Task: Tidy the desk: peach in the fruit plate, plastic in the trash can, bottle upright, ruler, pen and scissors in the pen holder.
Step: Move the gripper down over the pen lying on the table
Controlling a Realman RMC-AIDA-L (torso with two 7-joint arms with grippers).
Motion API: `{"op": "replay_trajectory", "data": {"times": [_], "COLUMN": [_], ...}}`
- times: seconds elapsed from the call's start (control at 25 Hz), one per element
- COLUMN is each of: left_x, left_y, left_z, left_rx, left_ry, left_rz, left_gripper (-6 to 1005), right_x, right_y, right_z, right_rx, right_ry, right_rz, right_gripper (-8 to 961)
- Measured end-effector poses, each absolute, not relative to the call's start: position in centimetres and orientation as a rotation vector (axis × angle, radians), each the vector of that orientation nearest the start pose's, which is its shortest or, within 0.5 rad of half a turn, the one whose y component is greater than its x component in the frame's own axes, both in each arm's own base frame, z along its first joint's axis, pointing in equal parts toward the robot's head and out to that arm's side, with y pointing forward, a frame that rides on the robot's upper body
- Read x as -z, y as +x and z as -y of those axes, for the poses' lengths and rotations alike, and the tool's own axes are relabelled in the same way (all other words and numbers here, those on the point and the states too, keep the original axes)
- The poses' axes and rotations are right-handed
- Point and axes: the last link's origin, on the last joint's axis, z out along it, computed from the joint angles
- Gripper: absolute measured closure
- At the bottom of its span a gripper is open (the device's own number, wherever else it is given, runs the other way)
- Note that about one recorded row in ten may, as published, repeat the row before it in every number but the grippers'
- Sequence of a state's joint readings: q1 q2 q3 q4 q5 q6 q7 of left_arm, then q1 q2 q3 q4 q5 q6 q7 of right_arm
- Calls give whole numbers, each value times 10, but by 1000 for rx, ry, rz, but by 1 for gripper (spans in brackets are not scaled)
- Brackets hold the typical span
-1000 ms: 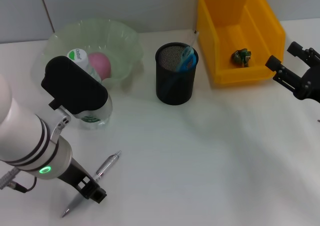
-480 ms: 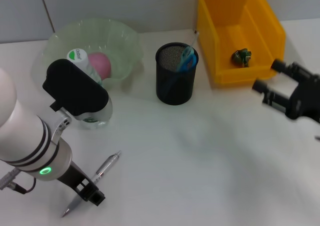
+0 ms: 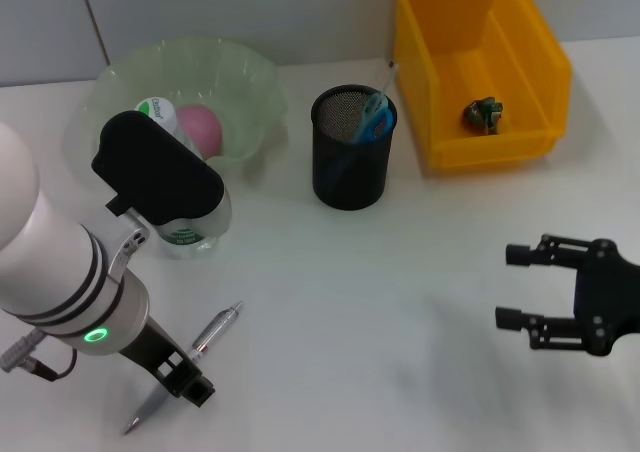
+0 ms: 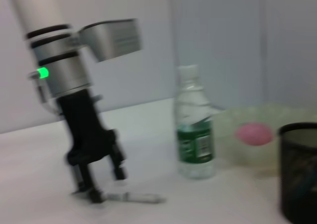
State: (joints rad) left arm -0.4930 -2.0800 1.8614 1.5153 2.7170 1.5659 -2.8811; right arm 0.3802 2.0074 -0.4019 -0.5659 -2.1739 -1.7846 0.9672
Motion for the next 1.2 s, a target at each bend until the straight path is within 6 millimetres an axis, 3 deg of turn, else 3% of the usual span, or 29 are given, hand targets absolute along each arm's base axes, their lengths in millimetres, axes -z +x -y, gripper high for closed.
{"op": "replay_trajectory", "data": {"times": [0.76,0.96,1.2], "left_x": [57,58,59], "left_y": [-172,-172,-173], "left_z": [-297,-297,-298], "left_rx": [-810,-821,-829], "left_ry": [-2556,-2557,-2556], "left_rz": [840,843,847], "left_gripper": [360,486,491], "right_x": [-30,-28,-26], "right_y": [328,328,326], "right_z": [-259,-259,-260], "right_rx": [-700,-698,-699], "right_ry": [-2686,-2685,-2687], "right_rz": [-401,-409,-407], "right_gripper": [200,200,200]}}
